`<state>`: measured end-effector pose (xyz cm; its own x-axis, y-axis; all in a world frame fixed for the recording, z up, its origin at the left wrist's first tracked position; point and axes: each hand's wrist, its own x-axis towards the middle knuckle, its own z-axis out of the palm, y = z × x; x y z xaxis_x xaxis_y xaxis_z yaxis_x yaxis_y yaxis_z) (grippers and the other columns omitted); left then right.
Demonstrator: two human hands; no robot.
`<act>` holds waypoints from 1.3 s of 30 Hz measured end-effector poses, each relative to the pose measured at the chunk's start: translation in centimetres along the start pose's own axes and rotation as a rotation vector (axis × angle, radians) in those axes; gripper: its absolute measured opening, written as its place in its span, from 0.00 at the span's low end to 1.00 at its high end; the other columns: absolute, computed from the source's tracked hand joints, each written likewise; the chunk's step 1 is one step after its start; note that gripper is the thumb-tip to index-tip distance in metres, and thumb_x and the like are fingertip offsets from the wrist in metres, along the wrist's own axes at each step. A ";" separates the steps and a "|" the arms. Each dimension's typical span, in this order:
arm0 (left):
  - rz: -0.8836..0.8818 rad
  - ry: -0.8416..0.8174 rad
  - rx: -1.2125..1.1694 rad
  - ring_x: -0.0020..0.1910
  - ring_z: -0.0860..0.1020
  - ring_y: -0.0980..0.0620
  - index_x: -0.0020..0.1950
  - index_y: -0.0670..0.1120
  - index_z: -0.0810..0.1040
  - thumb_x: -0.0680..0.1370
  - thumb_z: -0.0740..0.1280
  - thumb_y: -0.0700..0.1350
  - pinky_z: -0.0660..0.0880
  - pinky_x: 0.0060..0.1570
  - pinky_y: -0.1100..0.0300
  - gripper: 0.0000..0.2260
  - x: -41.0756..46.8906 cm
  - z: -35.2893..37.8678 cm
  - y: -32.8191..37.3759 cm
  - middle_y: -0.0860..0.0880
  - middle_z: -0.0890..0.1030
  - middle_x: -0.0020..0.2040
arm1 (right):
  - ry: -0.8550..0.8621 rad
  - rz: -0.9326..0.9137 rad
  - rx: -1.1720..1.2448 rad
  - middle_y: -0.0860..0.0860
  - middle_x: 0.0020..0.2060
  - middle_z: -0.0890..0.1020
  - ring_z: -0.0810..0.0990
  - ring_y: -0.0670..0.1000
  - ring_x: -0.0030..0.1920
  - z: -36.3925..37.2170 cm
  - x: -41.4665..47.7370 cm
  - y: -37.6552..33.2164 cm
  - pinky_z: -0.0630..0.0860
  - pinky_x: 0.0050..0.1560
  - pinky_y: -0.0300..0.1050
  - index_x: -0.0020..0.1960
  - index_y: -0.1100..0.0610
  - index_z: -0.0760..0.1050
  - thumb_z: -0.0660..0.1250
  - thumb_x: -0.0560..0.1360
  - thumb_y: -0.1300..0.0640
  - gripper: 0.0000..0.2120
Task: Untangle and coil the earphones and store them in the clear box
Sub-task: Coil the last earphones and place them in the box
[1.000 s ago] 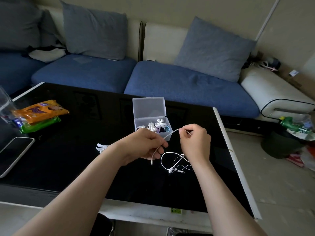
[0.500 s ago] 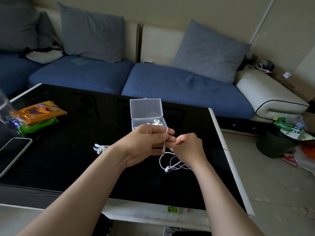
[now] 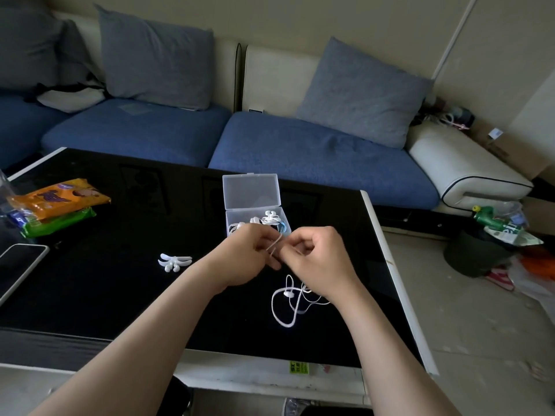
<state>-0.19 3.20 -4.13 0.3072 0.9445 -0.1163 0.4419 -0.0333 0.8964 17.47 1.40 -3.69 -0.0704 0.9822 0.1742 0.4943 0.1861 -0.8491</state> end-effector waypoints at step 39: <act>-0.073 -0.123 -0.167 0.40 0.76 0.51 0.50 0.39 0.86 0.86 0.58 0.40 0.72 0.45 0.60 0.17 -0.4 -0.1 0.8 0.44 0.82 0.38 | 0.222 0.254 0.445 0.48 0.20 0.70 0.74 0.53 0.28 -2.0 -0.4 -1.8 0.74 0.35 0.45 0.41 0.58 0.84 0.69 0.79 0.60 0.09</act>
<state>-0.03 2.82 -3.37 0.3845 0.8951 -0.2258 0.3243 0.0981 0.9409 18.33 0.58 -1.21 0.2117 0.9773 -0.0033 0.0550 -0.0153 -0.9984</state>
